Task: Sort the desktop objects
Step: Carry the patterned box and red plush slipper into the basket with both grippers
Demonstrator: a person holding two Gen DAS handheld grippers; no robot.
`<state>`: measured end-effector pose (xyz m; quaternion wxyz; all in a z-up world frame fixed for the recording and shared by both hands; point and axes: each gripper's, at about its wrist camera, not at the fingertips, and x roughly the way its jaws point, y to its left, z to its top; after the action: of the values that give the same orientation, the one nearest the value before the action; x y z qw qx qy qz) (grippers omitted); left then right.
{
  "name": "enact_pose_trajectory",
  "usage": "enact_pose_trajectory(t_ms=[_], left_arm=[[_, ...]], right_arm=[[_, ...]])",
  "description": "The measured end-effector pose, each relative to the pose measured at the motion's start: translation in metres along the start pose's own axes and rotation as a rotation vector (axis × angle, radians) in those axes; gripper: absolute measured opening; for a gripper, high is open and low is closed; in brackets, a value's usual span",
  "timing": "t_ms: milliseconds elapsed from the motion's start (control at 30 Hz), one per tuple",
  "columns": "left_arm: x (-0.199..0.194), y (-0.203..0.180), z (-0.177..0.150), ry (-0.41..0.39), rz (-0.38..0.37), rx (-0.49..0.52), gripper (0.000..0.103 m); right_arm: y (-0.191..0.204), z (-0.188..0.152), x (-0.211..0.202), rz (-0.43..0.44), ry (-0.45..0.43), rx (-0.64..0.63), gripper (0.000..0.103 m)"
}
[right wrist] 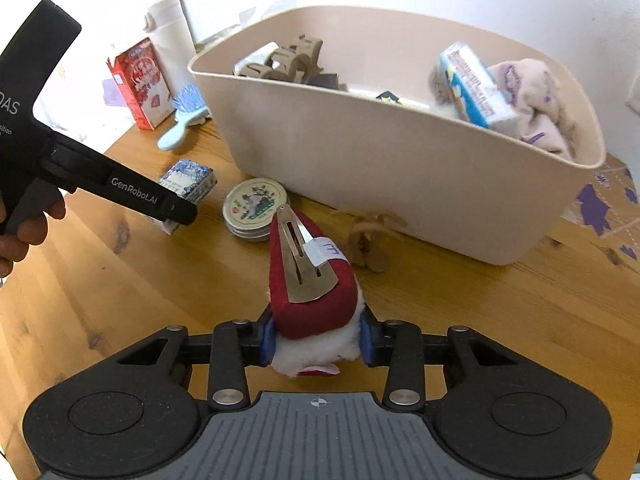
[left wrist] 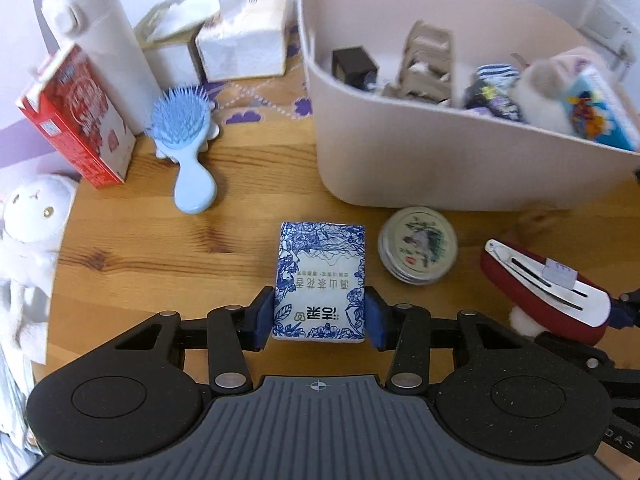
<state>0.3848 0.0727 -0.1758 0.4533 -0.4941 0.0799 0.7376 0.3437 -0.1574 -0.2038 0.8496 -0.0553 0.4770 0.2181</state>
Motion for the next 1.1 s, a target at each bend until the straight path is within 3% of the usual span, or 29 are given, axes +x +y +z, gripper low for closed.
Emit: enact_pose_trajectory(t_ms=[367,733,1100], left_arm=[[-0.077,0.001,-0.022,-0.045,-0.076,0.036,0.047],[-0.153,0.003,-0.048,-0.16,-0.095,0.131,0.047],[-0.216,-0.015,-0.029,-0.304,-0.113,0.22,0.047]], right_arm=[[0.023,-0.021,-0.067,-0.035,-0.085,0.011,0.036],[0.04,-0.025,-0.138,-0.087,-0.2,0.047,0.036],[0.041,-0.006,-0.185,-0.168,-0.312,-0.038,0.036]])
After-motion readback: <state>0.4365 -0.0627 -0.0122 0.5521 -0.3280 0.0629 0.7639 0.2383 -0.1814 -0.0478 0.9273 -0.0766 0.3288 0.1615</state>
